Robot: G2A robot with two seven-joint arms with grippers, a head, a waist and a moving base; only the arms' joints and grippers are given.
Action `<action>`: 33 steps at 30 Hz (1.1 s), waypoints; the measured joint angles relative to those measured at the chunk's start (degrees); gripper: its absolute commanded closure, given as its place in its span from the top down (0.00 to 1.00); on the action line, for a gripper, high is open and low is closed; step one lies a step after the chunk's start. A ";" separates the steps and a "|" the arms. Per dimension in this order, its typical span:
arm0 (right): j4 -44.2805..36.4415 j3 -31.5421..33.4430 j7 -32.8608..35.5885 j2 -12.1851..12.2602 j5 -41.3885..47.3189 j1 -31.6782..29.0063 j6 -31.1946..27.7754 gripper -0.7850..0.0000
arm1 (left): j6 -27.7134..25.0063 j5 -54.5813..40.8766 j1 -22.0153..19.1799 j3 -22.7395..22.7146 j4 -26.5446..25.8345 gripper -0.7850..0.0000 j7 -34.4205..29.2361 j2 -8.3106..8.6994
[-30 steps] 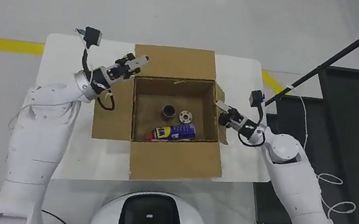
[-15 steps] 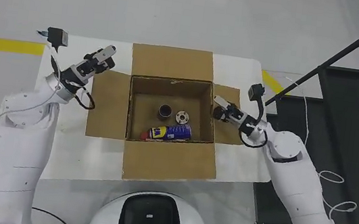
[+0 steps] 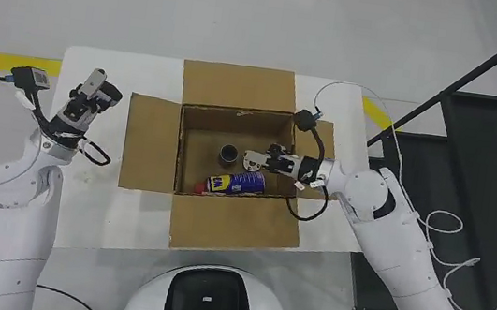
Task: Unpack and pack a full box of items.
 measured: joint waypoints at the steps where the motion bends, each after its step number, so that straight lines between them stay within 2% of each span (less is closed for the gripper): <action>1: 0.09 -0.62 -0.11 -0.08 -1.09 0.46 0.32 1.00 | -0.04 -0.64 0.26 -0.40 0.18 1.00 0.23 0.07; 8: -0.56 -3.54 -2.94 -0.55 -7.25 2.29 1.38 1.00 | 1.09 -1.98 1.50 -3.36 1.51 1.00 4.90 0.50; 14: -1.16 -5.45 -4.34 -0.75 -13.69 3.17 2.03 1.00 | 2.32 -2.07 1.01 -3.04 2.84 1.00 6.46 0.48; 33: -1.13 -5.48 -4.24 -0.75 -13.63 3.20 2.03 1.00 | 2.30 -2.05 1.02 -3.06 2.82 1.00 6.44 0.48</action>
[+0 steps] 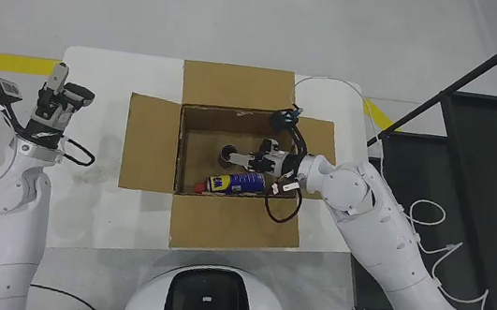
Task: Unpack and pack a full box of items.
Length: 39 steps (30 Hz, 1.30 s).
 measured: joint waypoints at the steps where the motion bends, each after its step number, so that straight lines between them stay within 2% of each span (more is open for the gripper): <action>1: 0.00 0.00 0.00 0.00 0.00 0.00 0.00 1.00 | 0.00 0.00 0.00 0.00 0.00 1.00 0.00 0.00; 4: 0.08 -0.81 0.31 -0.10 -1.57 0.44 0.95 1.00 | 0.00 0.00 0.00 0.00 0.00 1.00 0.00 0.00; 9: 2.62 -7.33 5.01 -1.56 -8.20 6.57 4.78 1.00 | 0.00 0.00 0.00 0.00 0.00 1.00 0.00 0.00; 14: 8.02 -15.65 5.65 -4.38 -12.19 13.45 8.96 1.00 | 0.00 0.00 0.00 0.00 0.00 1.00 0.00 0.00; 20: 15.63 -23.08 3.31 -8.05 -14.27 19.34 12.17 1.00 | 0.00 0.00 0.00 0.00 0.00 1.00 0.00 0.00; 29: 25.37 -27.28 -0.34 -11.87 -14.14 23.30 13.07 1.00 | 0.00 0.00 0.00 0.00 0.00 1.00 0.00 0.00; 39: 31.84 -29.00 -1.69 -14.59 -14.44 24.77 13.29 1.00 | 0.00 0.00 0.00 0.00 0.00 1.00 0.00 0.00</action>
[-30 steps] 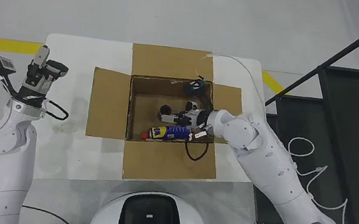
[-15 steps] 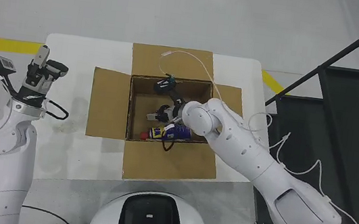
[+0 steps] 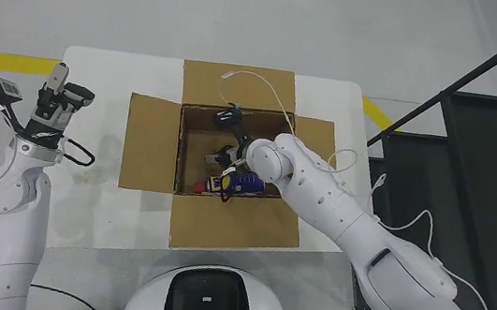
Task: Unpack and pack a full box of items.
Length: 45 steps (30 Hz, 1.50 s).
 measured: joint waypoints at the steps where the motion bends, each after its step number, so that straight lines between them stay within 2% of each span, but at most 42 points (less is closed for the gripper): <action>1: 0.52 -0.07 -0.13 -0.23 0.05 0.12 -0.07 1.00 | 0.00 0.00 0.00 0.00 0.00 1.00 0.00 0.00; 10: 4.39 -0.63 -1.47 -2.12 -0.57 0.63 0.02 0.99 | 0.00 0.00 0.00 0.00 0.00 1.00 0.00 0.00; 11: 4.80 -0.75 -1.60 -2.38 -0.76 0.69 0.06 0.95 | 0.00 0.00 0.00 0.00 0.00 1.00 0.00 0.00; 13: 5.34 -0.88 -1.67 -2.74 -1.06 0.84 0.09 0.78 | 0.00 0.00 0.00 0.00 0.00 1.00 0.00 0.00; 16: 5.99 -1.08 -1.87 -3.26 -2.06 1.07 0.66 0.26 | 0.00 0.00 0.00 0.00 0.00 1.00 0.00 0.00; 18: 6.33 -0.98 -2.00 -3.52 -2.42 1.08 0.85 0.00 | 0.00 0.00 0.00 0.00 0.00 1.00 0.00 0.00; 25: 5.50 0.25 -1.99 -3.60 -3.94 0.45 0.92 0.00 | 0.00 0.00 0.00 0.00 0.00 1.00 0.00 0.00; 30: 1.58 2.32 -1.55 -2.74 -5.55 -0.81 0.39 0.00 | 0.00 0.00 0.00 0.00 0.00 1.00 0.00 0.00; 40: -10.50 10.44 3.69 1.14 -9.40 -6.10 -1.09 0.00 | 0.00 0.00 0.00 0.00 0.00 1.00 0.00 0.00; 45: -19.32 15.63 8.21 3.44 -12.29 -10.02 -2.29 0.00 | 0.00 0.00 0.00 0.00 0.00 1.00 0.00 0.00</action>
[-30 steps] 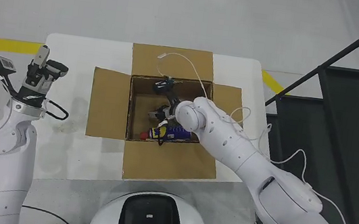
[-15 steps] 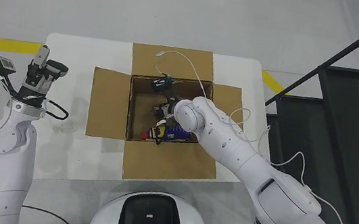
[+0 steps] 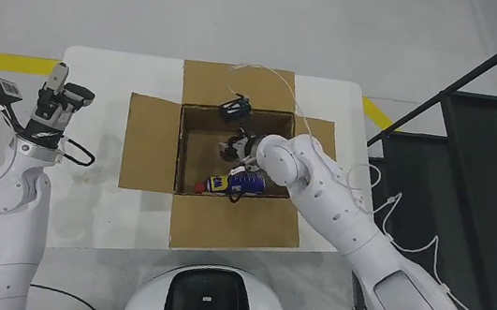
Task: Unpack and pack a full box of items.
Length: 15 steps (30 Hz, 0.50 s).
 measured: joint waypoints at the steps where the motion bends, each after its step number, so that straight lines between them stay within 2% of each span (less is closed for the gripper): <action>1: -1.81 1.02 0.98 0.44 -0.63 -0.79 -0.33 0.00 | 0.00 0.00 0.00 0.00 0.00 1.00 0.00 0.00; 8: -16.06 9.37 9.04 3.62 -6.01 -7.27 -3.81 0.00 | 0.00 0.00 0.00 0.00 0.00 1.00 0.00 0.00; 15: -25.50 18.60 12.92 5.87 -7.57 -12.85 -7.20 0.00 | 0.00 0.00 0.00 0.00 0.00 1.00 0.00 0.00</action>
